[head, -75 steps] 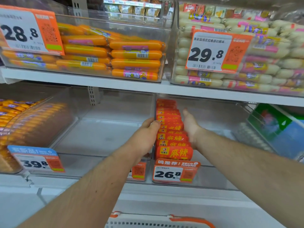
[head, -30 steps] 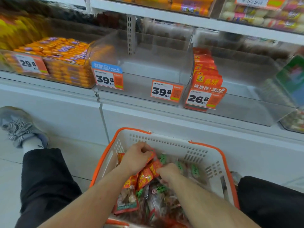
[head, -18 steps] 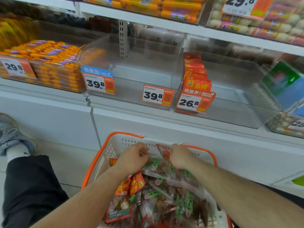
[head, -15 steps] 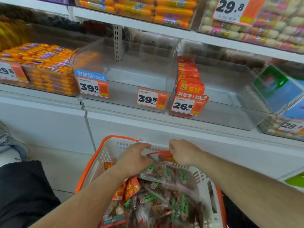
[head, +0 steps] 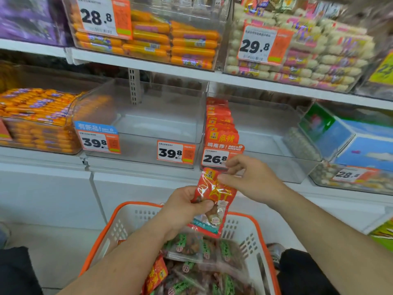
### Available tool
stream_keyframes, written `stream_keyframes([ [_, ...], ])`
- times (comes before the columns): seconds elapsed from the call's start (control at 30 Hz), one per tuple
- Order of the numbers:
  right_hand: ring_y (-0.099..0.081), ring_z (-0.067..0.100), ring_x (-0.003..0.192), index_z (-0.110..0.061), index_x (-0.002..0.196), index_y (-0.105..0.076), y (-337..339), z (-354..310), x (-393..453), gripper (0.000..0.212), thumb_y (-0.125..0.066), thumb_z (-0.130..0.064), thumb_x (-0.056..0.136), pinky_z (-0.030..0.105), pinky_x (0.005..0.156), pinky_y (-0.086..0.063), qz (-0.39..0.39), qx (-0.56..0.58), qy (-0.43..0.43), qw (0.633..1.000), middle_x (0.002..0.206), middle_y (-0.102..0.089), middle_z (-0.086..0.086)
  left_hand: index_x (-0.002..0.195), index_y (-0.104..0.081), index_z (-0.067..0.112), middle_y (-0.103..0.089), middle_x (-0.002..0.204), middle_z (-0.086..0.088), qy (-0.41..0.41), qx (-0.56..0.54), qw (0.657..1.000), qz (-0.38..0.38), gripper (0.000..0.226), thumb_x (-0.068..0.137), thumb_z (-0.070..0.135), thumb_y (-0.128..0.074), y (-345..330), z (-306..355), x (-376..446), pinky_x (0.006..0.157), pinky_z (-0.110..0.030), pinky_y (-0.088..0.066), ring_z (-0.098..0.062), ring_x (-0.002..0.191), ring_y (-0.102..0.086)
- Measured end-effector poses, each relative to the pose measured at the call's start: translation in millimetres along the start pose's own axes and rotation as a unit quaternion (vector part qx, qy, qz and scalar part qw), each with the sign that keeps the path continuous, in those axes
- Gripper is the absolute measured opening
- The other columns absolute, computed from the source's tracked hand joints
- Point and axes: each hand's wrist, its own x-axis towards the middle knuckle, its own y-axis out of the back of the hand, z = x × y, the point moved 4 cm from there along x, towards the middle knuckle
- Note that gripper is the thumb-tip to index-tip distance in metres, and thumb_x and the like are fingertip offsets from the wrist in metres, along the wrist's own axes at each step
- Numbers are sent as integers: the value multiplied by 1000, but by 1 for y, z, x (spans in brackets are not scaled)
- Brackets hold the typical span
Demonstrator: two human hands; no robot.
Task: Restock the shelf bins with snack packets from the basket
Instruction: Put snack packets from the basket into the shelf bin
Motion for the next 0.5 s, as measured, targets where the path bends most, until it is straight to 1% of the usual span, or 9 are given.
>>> stream_keyframes([
  [0.07,-60,-2,70,-17,102,-69,-2,3,-4,22,-77,-25,83,11,57,-44,-42,121,-36,991,82,-68,-11,98,-72,5,-75,95,-13,-16,-37,999,-1,15,85,-4,-67,-2,9,3,73,-25,-54,-20,84,-71],
  [0.13,-54,-4,52,-17,90,-70,-6,5,-7,3,-71,-15,89,11,49,-38,-78,179,-55,979,62,-65,-16,96,-72,6,-75,95,-14,-35,-39,999,-8,16,85,-5,-68,-6,20,3,74,-28,-55,-21,84,-71],
  [0.2,-47,-1,44,-18,79,-66,-7,9,-9,13,-67,-12,91,18,50,-34,-81,215,-71,971,52,-59,-14,93,-73,10,-76,91,-10,-50,-2,999,-11,16,85,-3,-69,-10,25,7,74,-27,-55,-18,82,-71],
  [0.27,-38,9,48,-16,75,-64,-2,12,-8,18,-66,-12,92,24,52,-28,-70,236,-79,966,52,-53,-8,92,-72,13,-76,88,-6,-65,36,997,-18,11,87,3,-70,-11,33,11,73,-26,-54,-16,81,-71],
  [0.3,-33,12,50,-15,75,-64,3,12,-7,18,-66,-12,92,26,52,-27,-62,240,-75,966,53,-50,-6,93,-71,14,-76,86,-4,-76,65,994,-39,4,89,13,-69,-12,42,10,72,-26,-53,-15,80,-71],
  [0.37,-31,12,50,-8,78,-65,18,11,-7,14,-64,-10,92,26,52,-27,-33,243,-54,968,50,-47,-6,93,-71,16,-75,85,-2,-130,151,977,-74,34,92,48,-59,-8,63,17,72,-30,-54,-15,82,-70],
  [0.4,-32,11,49,-5,79,-65,28,9,-7,14,-64,-8,92,26,51,-27,-13,243,-38,969,48,-46,-7,92,-71,20,-74,85,2,-156,177,969,-69,44,92,58,-50,-4,78,23,73,-28,-53,-10,83,-68],
  [0.43,-32,10,47,-6,76,-65,40,5,-6,16,-64,-6,92,25,51,-28,10,240,-20,971,45,-45,-7,90,-70,26,-73,83,8,-174,178,968,-40,40,95,57,-45,2,94,30,75,-25,-52,-3,82,-66],
  [0.5,-35,7,43,-11,71,-64,66,-3,-5,21,-64,-4,91,20,49,-32,68,230,24,970,42,-45,-9,84,-68,33,-69,82,15,-236,254,935,80,24,100,37,-50,18,126,53,75,-24,-48,5,78,-60],
])
